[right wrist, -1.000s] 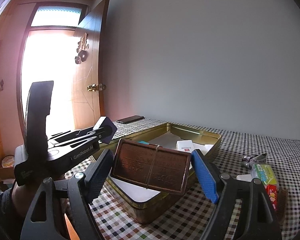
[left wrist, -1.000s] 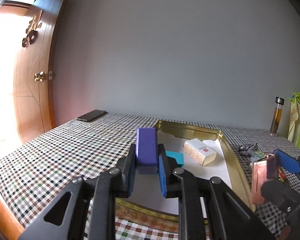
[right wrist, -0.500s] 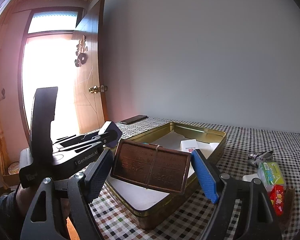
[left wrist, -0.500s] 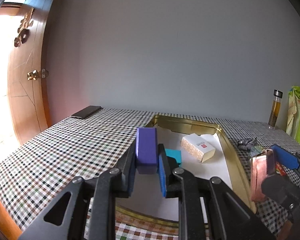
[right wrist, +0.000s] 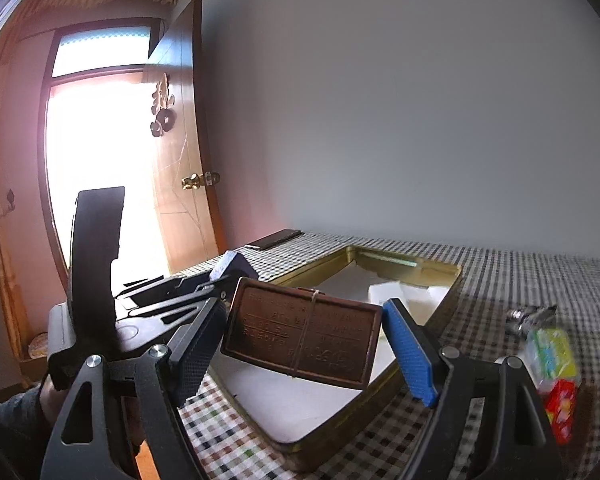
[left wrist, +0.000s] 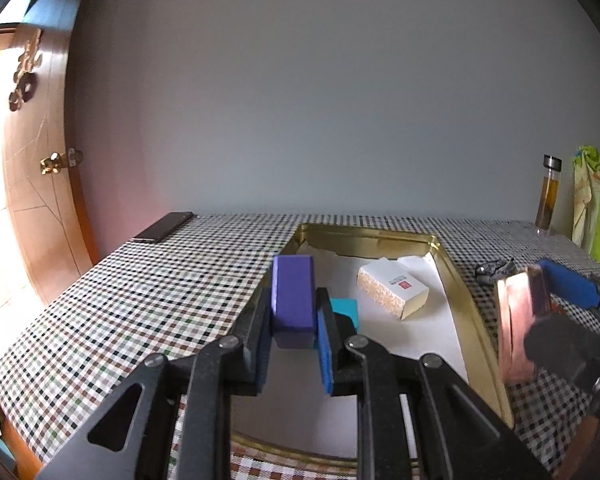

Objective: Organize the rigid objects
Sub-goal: 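Lower the purple block and brown plate into the tray with both tools, then open both tools to release the purple block and brown plate, then move both tools back toward the pile of objects beside the tray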

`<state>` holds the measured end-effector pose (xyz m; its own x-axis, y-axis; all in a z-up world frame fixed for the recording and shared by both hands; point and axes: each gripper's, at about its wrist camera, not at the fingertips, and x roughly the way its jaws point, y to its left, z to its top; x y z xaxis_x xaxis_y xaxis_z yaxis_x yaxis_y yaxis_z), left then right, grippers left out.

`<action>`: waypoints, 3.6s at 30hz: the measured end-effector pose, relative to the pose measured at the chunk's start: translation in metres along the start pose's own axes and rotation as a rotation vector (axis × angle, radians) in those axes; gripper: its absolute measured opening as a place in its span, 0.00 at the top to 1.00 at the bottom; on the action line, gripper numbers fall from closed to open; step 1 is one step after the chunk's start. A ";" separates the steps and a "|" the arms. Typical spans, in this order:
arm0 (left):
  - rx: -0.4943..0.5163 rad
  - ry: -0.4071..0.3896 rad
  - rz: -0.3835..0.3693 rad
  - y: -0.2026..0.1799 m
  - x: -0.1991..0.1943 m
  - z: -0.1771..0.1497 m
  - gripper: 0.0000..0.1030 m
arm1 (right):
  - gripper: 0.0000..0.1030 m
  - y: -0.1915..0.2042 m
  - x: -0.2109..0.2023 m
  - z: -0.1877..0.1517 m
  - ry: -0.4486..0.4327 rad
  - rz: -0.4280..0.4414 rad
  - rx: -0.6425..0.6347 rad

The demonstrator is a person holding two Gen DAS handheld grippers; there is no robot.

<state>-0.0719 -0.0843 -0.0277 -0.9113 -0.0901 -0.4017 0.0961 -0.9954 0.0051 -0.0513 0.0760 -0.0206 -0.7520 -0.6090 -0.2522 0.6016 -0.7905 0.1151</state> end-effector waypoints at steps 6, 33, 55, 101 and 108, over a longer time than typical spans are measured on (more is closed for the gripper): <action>0.023 0.071 -0.028 -0.006 0.014 0.009 0.82 | 0.20 -0.011 0.013 0.016 0.026 -0.009 0.012; 0.095 0.296 -0.011 -0.003 0.090 0.045 0.82 | 0.20 -0.041 0.094 0.024 0.270 0.006 0.094; 0.139 0.397 -0.026 -0.028 0.118 0.054 0.60 | 0.20 -0.047 0.129 0.004 0.449 -0.079 0.033; 0.206 0.179 -0.279 -0.195 -0.007 -0.014 0.21 | 0.10 -0.192 -0.083 -0.041 0.160 -0.385 0.444; 0.218 0.269 -0.335 -0.212 0.008 -0.029 0.37 | 0.10 -0.199 -0.087 -0.045 0.162 -0.425 0.487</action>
<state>-0.0880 0.1268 -0.0580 -0.7393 0.2200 -0.6364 -0.2974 -0.9546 0.0155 -0.0933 0.2899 -0.0651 -0.8237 -0.2506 -0.5087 0.0427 -0.9219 0.3850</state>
